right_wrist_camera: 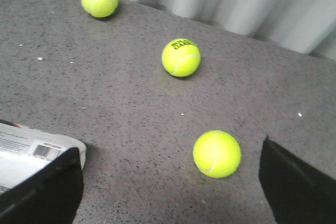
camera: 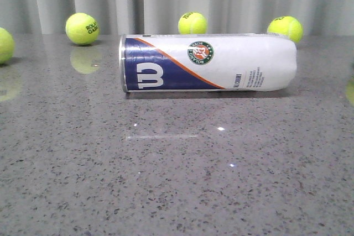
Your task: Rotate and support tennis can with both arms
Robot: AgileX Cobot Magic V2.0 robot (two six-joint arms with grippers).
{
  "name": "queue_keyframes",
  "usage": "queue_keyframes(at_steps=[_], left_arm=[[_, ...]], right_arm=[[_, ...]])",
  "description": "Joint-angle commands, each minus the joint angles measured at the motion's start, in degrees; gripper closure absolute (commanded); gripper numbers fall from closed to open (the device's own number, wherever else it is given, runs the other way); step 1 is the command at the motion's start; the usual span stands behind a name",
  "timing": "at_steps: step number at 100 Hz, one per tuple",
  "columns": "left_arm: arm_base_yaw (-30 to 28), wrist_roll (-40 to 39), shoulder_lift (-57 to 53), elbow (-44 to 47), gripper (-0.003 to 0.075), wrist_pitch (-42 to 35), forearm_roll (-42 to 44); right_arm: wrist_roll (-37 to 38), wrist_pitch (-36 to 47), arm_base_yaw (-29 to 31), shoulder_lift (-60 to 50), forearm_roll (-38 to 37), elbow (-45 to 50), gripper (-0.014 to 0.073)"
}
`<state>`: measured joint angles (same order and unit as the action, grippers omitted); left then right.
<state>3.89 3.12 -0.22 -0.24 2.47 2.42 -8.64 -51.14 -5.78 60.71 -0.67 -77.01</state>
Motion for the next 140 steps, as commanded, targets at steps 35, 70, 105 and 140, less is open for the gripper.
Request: queue_keyframes(at_steps=[35, 70, 105, 140], left_arm=[[-0.11, -0.62, -2.28, 2.71, 0.0741, -4.3, -0.02], [-0.11, -0.62, -2.28, 2.71, 0.0741, -4.3, -0.02], [-0.11, -0.62, -2.28, 2.71, 0.0741, -4.3, -0.02], [-0.11, -0.62, -2.28, 2.71, 0.0741, -4.3, -0.02]], right_arm=[[4.5, 20.28, 2.99, -23.62, 0.17, 27.38, -0.0072], [8.64, 32.79, 2.99, -42.11, 0.17, 44.59, -0.0072], [8.64, 34.12, 3.03, -43.89, 0.17, 47.76, -0.0048], [8.64, 34.42, 3.03, -43.89, 0.17, 47.76, 0.0582]])
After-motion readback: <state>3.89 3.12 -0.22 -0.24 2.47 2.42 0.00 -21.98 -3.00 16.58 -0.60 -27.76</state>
